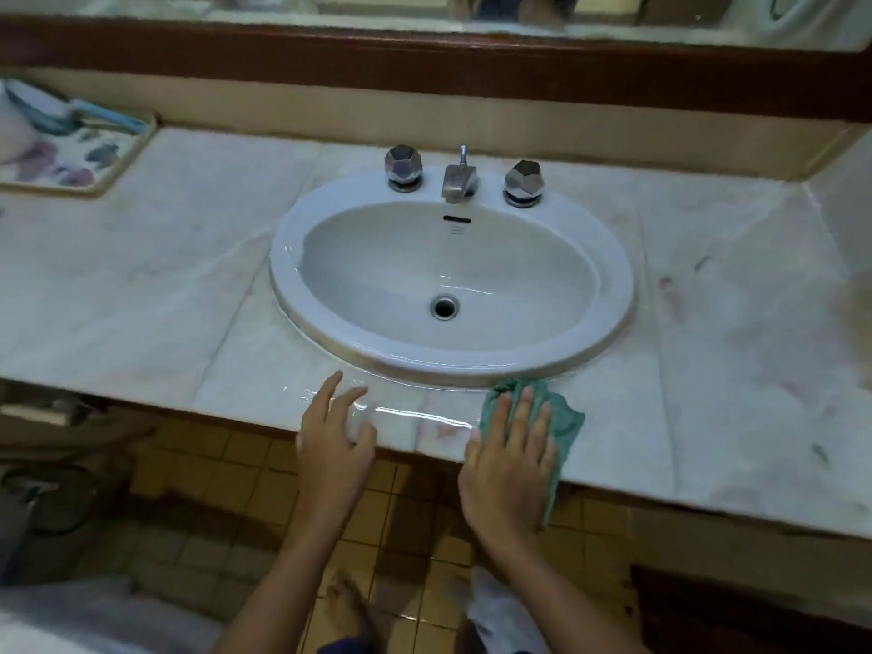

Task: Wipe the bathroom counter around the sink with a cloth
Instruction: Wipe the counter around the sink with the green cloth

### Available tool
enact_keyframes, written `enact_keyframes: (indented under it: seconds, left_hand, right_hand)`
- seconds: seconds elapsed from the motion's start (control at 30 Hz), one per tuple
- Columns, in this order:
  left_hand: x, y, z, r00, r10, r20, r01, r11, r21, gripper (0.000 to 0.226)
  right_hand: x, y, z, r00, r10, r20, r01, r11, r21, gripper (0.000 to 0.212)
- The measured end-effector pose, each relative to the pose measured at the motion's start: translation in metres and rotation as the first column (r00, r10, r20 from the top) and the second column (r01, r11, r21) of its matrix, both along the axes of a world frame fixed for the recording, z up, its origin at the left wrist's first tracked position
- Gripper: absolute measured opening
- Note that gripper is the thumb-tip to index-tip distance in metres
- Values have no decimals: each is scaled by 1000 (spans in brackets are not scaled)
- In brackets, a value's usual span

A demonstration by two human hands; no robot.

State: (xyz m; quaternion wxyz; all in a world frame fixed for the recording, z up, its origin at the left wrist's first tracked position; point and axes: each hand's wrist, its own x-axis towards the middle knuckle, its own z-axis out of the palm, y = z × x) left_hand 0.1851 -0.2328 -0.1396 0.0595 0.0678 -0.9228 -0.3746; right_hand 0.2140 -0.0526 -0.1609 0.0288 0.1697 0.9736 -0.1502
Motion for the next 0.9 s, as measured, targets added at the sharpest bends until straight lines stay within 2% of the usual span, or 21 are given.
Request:
enact_keyframes:
  seconds: [0.1, 0.23, 0.43, 0.5, 0.6, 0.67, 0.7, 0.77, 0.83, 0.9]
  left_hand:
    - [27, -40, -10, 991, 129, -30, -131, 989, -75, 38]
    - [20, -115, -16, 959, 283, 0, -282, 954, -103, 36]
    - [-12, -222, -18, 929, 370, 19, -365, 924, -117, 31]
    - [-28, -252, -19, 923, 384, 7, -380, 917, -120, 31]
    - [-58, -296, -15, 922, 387, -10, -385, 915, -116, 33]
    - [-81, -326, -12, 916, 399, -37, -400, 909, -114, 34]
    - [-94, -341, -10, 914, 403, -53, -407, 905, -128, 34]
    - [-119, -369, -10, 915, 400, -53, -403, 899, -169, 33]
    - [-141, -391, -14, 913, 407, -16, -402, 896, -187, 34]
    - [-154, -400, -22, 896, 444, 11, -434, 880, -194, 35]
  right_hand:
    - [0, -49, -2, 987, 157, -33, -157, 988, -7, 64]
    - [-12, -104, -6, 945, 327, -23, -327, 945, 14, 62]
    - [-57, -194, 0, 875, 485, -3, -484, 874, 43, 61]
    - [-62, -220, 1, 805, 594, 4, -593, 804, 44, 62]
    - [-59, -229, -1, 628, 778, 36, -778, 625, 62, 67]
    - [-65, -220, 1, 584, 811, 48, -812, 581, 58, 65]
    - [-69, -217, 2, 597, 800, 56, -802, 594, 66, 62]
    - [-81, -219, 6, 687, 723, 74, -726, 684, 62, 59]
    - [-100, -234, 9, 788, 607, 105, -615, 786, 69, 64]
    - [-130, -258, 9, 852, 515, 96, -523, 846, 100, 71]
